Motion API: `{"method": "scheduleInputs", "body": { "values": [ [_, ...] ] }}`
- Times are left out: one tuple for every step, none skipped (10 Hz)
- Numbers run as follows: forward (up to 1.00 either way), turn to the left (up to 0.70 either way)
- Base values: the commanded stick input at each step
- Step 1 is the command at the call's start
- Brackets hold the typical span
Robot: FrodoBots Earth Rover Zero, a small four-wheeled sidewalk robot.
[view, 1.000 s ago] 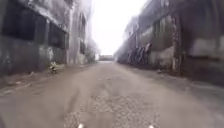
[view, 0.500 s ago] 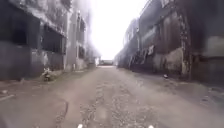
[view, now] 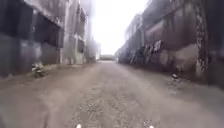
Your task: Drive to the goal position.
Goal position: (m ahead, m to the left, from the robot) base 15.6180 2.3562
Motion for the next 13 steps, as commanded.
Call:
{"method": "scheduleInputs", "body": {
  "values": [
    [1.00, 0.02],
    [1.00, 0.02],
    [1.00, 0.02],
    [1.00, 0.02],
    [1.00, 0.02],
    [1.00, 0.02],
    [1.00, 0.02],
    [1.00, 0.02],
    [1.00, 0.02],
    [1.00, 0.02],
    [1.00, 0.02],
    [1.00, 0.02],
    [1.00, 0.02]
  ]
}}
